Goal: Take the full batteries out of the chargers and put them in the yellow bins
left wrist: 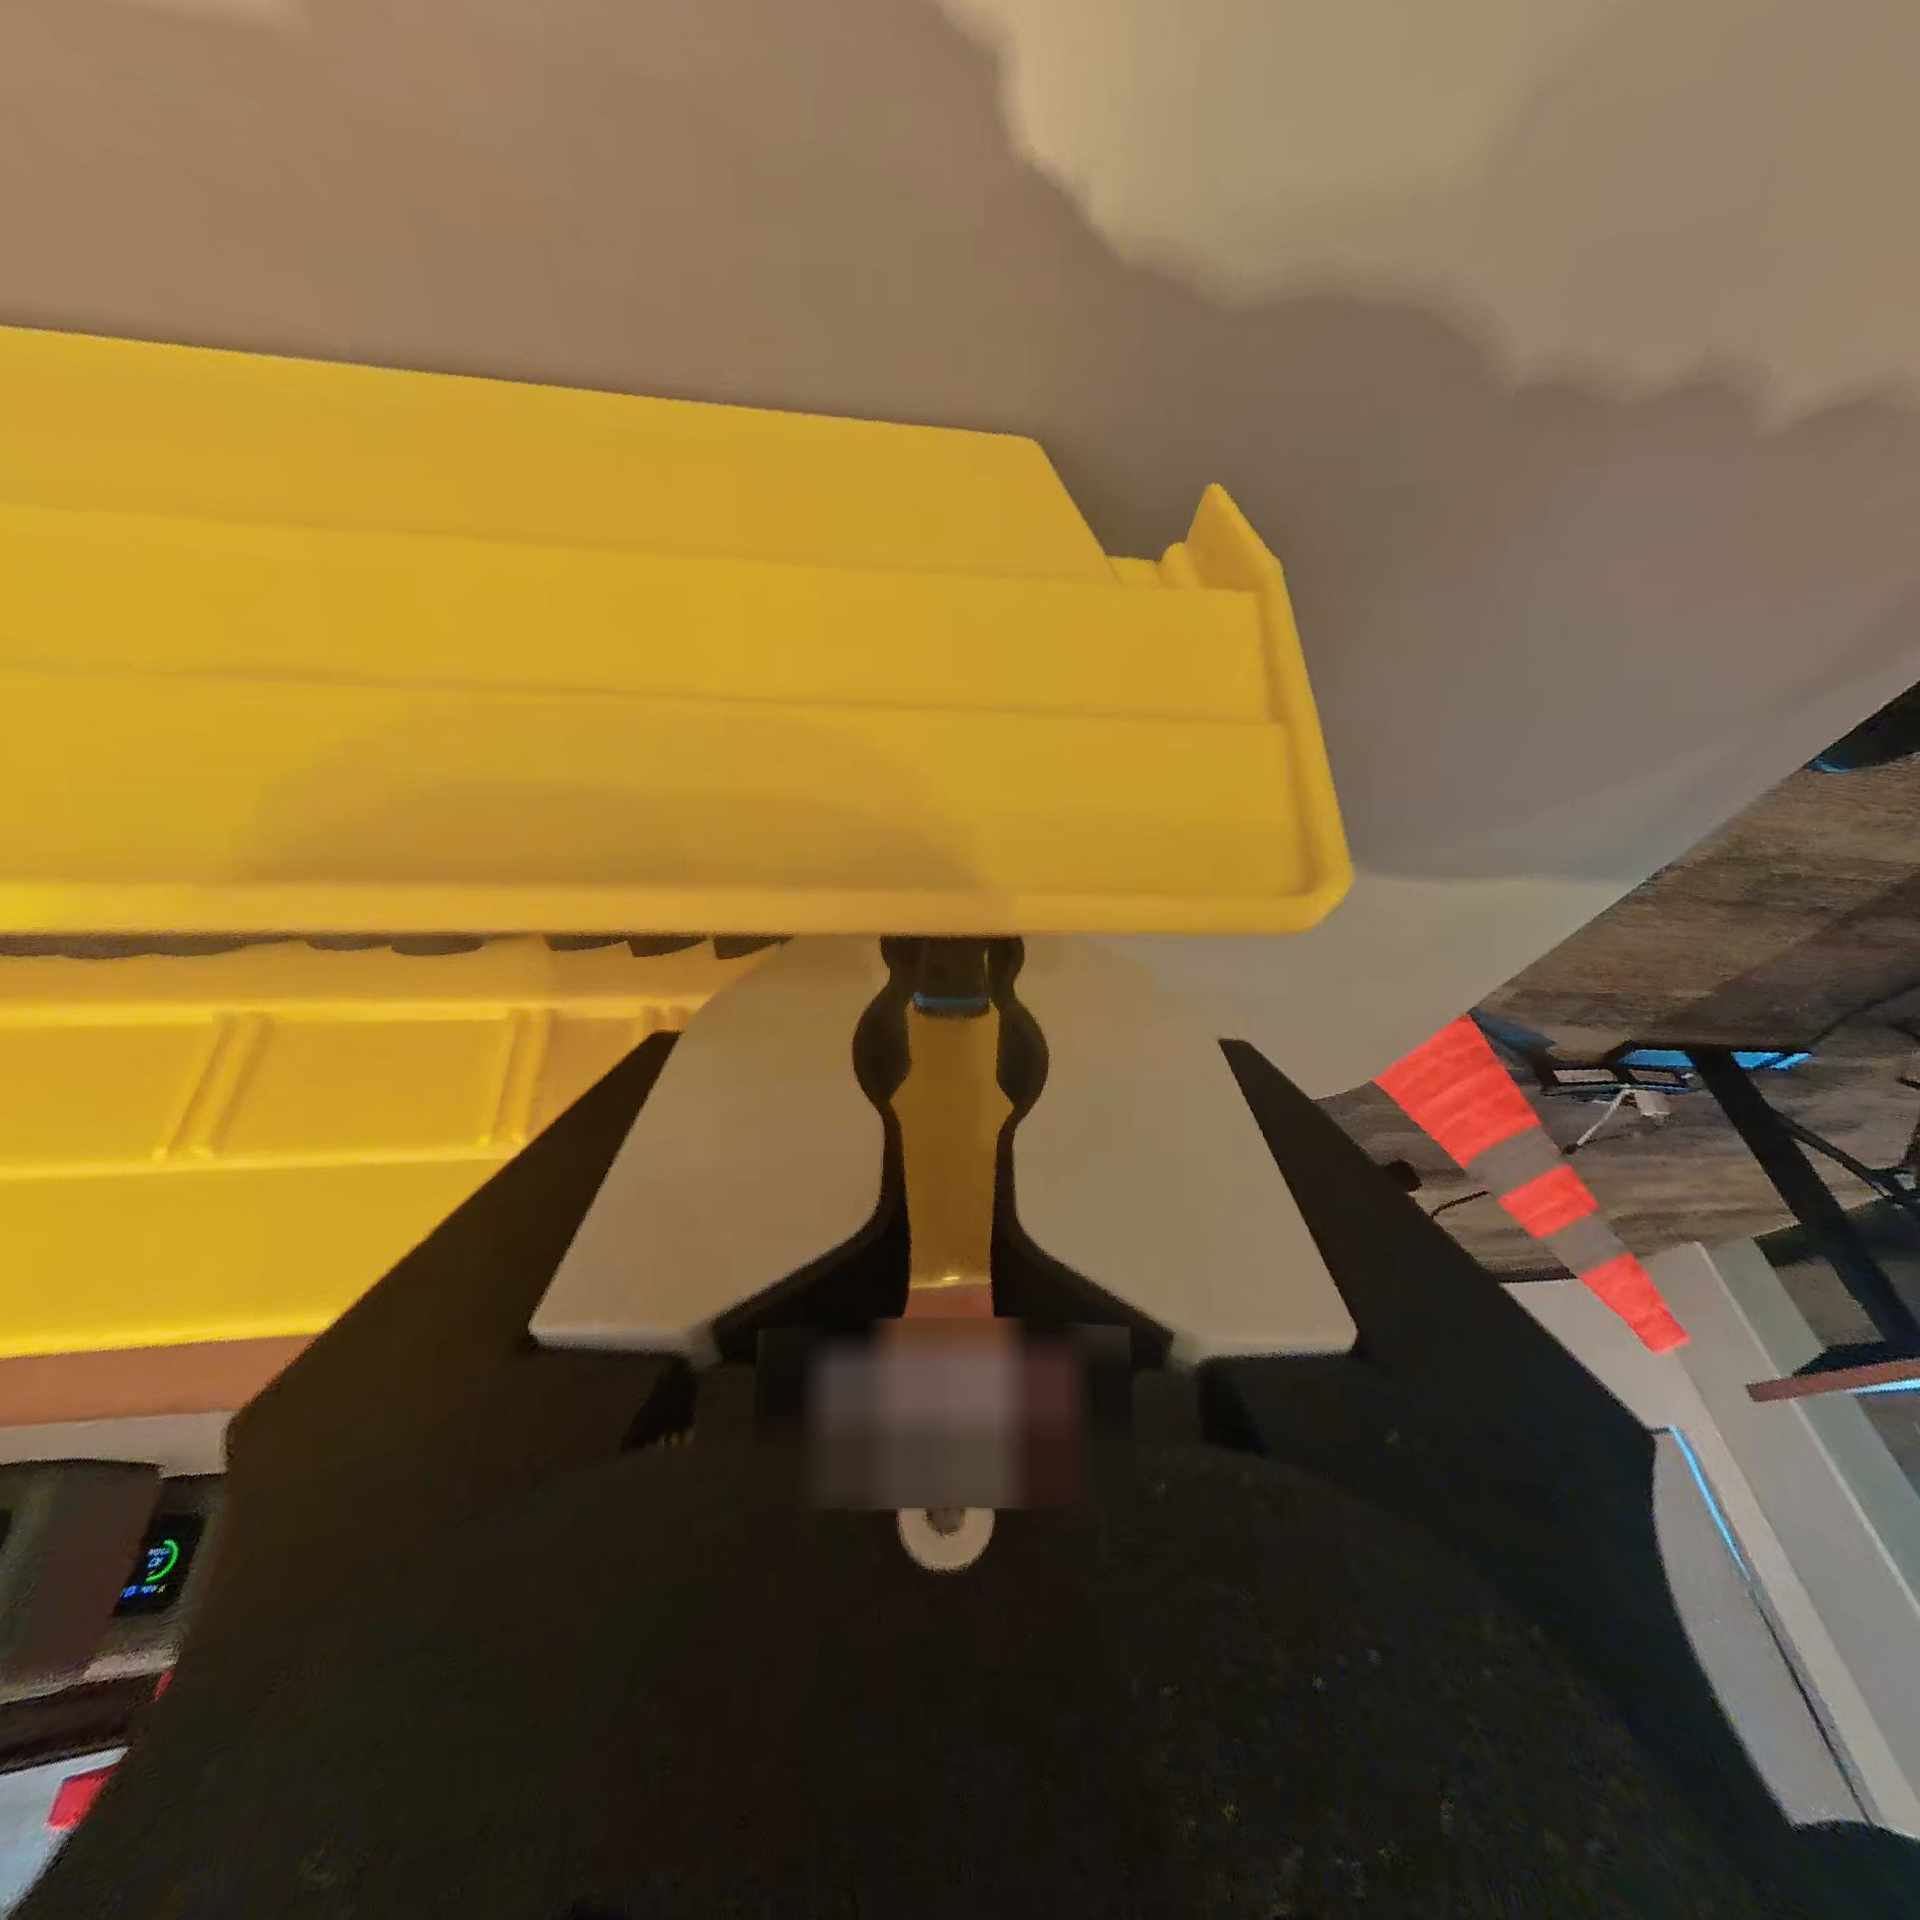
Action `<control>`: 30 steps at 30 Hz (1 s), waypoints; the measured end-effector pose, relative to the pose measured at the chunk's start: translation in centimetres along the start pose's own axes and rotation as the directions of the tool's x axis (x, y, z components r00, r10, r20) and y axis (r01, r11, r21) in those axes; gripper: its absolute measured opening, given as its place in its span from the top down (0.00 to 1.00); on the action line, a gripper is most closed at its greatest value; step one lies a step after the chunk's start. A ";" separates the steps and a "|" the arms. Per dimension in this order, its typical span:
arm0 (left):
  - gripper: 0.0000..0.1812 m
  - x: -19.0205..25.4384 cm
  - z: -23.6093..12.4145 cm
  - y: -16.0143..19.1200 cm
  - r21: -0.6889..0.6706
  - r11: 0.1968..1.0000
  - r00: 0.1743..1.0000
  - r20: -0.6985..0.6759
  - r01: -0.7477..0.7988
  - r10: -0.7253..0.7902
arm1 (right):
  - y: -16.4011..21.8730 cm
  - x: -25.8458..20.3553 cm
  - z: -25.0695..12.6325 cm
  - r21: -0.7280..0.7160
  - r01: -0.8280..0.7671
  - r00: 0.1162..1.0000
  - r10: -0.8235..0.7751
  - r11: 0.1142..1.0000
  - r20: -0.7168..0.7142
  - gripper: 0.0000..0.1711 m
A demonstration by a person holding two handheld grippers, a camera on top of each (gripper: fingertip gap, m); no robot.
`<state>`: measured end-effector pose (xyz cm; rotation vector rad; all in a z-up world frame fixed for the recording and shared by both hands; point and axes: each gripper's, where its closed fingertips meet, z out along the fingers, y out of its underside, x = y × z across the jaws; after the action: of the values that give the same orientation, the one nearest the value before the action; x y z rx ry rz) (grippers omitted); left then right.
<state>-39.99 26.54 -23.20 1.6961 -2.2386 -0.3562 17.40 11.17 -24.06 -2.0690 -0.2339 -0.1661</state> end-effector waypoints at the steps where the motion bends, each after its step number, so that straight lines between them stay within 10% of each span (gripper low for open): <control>1: 0.94 -0.1 0.0 0.0 0.000 1.000 1.000 0.012 -0.001 0.001 | 0.0 0.0 0.0 0.000 0.002 1.000 -0.002 1.000 0.000 1.00; 24: 0.94 0.9 -5.0 2.1 0.155 0.981 0.973 0.181 0.119 -0.146 | -0.2 -0.4 -0.3 0.006 0.038 0.999 -0.038 0.999 -0.004 1.00; 30: 0.94 -0.3 -12.4 -0.1 0.387 0.920 0.896 0.385 0.060 -0.220 | -2.0 -1.1 -1.1 0.098 0.054 0.998 -0.056 0.994 0.020 1.00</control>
<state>-34.99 26.62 -11.84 2.1594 -2.6264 -0.3891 15.82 11.09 -22.10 -1.9693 -0.3068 -0.1617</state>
